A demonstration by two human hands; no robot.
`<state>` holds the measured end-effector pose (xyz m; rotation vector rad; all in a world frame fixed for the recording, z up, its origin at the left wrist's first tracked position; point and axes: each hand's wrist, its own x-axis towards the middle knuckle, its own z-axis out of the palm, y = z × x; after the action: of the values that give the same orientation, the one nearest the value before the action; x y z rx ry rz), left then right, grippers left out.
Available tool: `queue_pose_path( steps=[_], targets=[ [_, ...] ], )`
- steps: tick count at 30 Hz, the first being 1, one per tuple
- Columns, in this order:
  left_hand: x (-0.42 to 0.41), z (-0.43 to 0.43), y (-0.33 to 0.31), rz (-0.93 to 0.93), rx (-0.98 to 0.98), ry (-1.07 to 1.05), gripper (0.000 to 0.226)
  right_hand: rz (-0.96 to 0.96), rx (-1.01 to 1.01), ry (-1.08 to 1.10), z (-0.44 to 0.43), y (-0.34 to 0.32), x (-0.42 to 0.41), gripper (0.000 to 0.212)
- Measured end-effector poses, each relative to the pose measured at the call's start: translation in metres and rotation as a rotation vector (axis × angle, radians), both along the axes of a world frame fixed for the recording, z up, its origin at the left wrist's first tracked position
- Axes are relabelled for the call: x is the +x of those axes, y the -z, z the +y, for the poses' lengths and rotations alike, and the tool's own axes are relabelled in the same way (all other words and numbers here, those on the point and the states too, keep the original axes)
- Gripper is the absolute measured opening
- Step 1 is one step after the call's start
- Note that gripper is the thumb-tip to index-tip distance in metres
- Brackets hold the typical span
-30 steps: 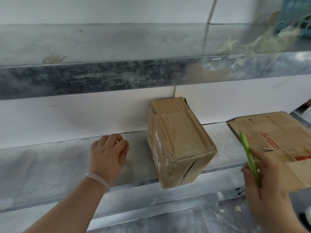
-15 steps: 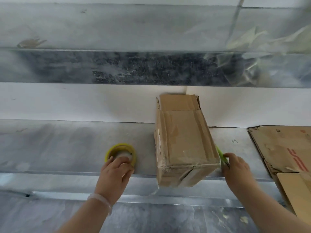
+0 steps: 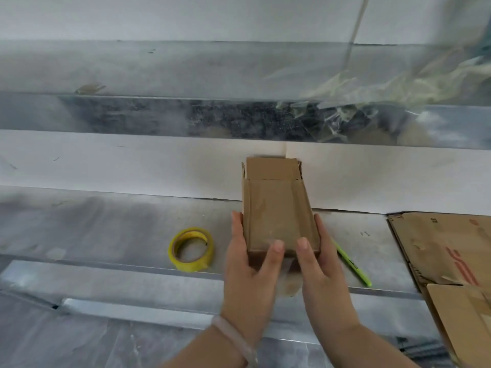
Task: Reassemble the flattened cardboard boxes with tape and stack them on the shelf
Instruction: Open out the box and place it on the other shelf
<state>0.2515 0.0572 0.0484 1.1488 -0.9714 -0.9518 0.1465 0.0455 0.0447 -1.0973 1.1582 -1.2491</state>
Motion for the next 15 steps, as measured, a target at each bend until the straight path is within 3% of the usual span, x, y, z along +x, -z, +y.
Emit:
queue_pose_path(
  steps=[3,7,10,15],
  targets=[
    [-0.002,-0.008,0.002,-0.004,0.026,-0.071,0.054,0.092,0.005,0.092,-0.009,-0.001,0.008,0.059],
    [-0.005,-0.01,0.007,0.022,0.042,-0.099,0.052,0.03,0.018,0.181,-0.01,0.008,0.013,0.056],
    [-0.003,-0.008,0.02,-0.111,-0.026,-0.13,0.046,-0.002,-0.03,0.165,-0.007,0.012,0.013,0.05],
    [0.01,-0.009,0.046,-0.368,-0.168,-0.107,0.059,0.03,-0.144,0.105,-0.008,0.026,0.004,0.049]
  ],
)
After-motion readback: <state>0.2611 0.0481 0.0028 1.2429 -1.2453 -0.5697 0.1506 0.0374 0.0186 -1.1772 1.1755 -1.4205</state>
